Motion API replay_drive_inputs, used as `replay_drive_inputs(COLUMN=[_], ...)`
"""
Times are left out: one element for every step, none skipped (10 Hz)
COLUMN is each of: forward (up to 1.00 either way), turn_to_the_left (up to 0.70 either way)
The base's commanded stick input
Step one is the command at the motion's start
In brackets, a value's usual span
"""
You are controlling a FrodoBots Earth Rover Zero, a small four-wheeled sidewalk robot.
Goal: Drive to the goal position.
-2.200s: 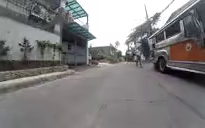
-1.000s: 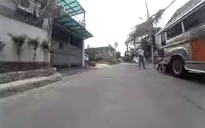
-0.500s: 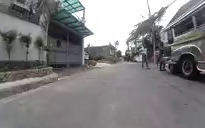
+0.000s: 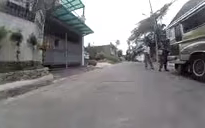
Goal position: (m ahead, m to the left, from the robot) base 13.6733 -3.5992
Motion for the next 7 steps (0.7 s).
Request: replay_drive_inputs(forward=[0.79,0.79,0.79,0.79,0.79,0.79,0.79], turn_to_the_left=[-0.08,-0.08,-0.08,-0.08,-0.08,-0.08,-0.08])
